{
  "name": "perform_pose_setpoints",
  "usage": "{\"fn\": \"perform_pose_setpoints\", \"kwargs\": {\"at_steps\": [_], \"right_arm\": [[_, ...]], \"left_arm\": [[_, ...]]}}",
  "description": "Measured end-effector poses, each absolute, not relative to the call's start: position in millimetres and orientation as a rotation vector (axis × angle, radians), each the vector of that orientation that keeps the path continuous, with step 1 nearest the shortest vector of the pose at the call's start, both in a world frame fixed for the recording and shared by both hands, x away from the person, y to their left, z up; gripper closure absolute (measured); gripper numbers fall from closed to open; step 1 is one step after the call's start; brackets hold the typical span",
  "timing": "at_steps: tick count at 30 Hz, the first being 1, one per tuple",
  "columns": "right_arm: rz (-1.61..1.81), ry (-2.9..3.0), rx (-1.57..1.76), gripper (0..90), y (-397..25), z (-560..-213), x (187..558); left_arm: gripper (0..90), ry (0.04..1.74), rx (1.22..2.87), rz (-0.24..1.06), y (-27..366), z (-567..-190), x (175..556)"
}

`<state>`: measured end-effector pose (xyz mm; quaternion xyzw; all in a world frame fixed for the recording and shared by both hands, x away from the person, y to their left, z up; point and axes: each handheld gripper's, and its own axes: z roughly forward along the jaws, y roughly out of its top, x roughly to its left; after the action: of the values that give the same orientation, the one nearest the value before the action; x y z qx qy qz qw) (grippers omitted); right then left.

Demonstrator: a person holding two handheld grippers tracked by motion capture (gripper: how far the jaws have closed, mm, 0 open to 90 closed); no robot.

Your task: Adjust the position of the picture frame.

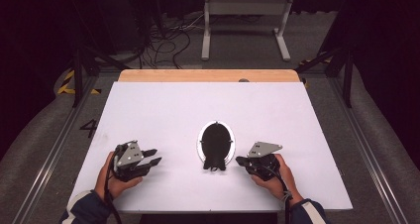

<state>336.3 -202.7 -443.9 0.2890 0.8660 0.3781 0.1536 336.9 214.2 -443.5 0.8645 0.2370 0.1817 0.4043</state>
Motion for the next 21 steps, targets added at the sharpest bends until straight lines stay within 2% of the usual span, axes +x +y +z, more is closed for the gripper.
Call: {"fn": "perform_pose_setpoints", "kwargs": {"at_steps": [3,5,11,17,21], "right_arm": [[1.092,2.490,0.831,87.6,-202,-444,334],[1.085,2.504,0.835,86.9,-203,-445,332],[1.099,2.505,0.861,82.9,-208,-445,327],[1.077,2.529,0.888,79.8,-207,-445,328],[1.055,2.558,0.876,77.0,-203,-447,327]], "left_arm": [[60.9,0.634,2.192,0.518,229,-445,327],[51.9,0.645,2.192,0.568,235,-446,322],[40.0,0.720,2.117,0.544,250,-450,310],[28.1,0.749,2.124,0.564,256,-455,302],[23.4,0.772,2.131,0.552,256,-457,304]]}}
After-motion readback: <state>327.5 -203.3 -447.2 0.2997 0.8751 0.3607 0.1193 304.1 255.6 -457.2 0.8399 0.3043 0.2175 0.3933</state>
